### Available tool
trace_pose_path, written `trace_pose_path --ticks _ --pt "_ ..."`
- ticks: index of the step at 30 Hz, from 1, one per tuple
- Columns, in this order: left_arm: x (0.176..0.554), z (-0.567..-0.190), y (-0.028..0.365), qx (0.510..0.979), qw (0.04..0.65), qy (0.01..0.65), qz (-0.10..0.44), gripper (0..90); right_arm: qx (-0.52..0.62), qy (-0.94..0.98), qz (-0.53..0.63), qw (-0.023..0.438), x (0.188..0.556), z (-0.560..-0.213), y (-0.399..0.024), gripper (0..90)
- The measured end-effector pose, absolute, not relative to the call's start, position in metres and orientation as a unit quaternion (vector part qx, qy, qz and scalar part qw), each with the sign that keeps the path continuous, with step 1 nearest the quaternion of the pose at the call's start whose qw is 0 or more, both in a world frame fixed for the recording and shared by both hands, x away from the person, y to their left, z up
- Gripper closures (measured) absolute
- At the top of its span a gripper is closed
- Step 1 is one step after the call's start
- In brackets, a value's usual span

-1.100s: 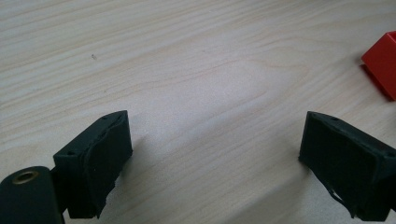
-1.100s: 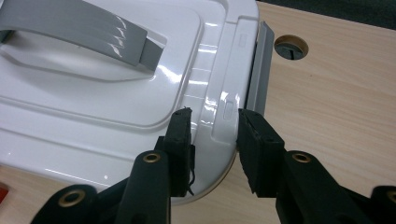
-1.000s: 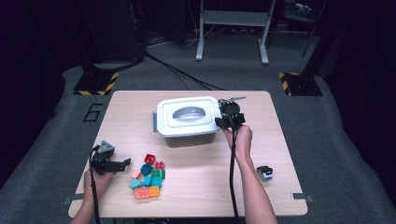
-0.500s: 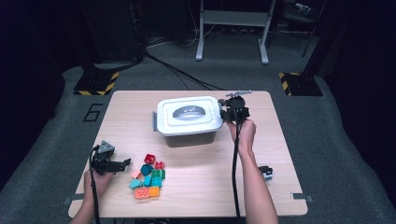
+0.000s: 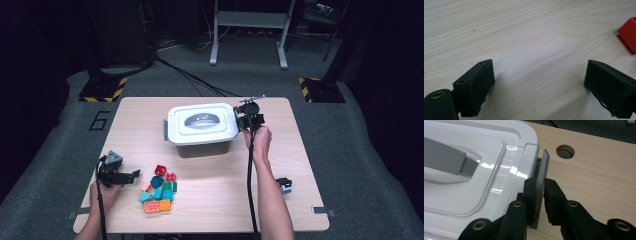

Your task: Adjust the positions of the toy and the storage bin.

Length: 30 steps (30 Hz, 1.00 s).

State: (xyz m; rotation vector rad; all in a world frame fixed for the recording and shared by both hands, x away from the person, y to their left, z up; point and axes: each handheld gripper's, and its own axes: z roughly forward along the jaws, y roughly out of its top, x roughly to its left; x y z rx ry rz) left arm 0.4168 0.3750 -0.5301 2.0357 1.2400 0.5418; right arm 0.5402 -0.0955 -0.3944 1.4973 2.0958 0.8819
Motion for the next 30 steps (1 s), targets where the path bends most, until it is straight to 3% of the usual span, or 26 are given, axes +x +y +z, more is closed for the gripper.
trace_pose_path --ticks 14,21,30 --pt "0.417 -0.53 0.375 0.783 0.342 0.477 0.208 9.1 0.558 0.745 0.31 0.192 0.536 -0.399 -0.099 82.3" --pt "0.417 -0.53 0.375 0.783 0.342 0.477 0.208 9.2 0.571 0.738 0.321 0.163 0.521 -0.398 -0.107 80.8" --pt "0.417 -0.531 0.375 0.781 0.344 0.477 0.21 9.2 0.571 0.73 0.338 0.163 0.496 -0.401 -0.114 79.3"
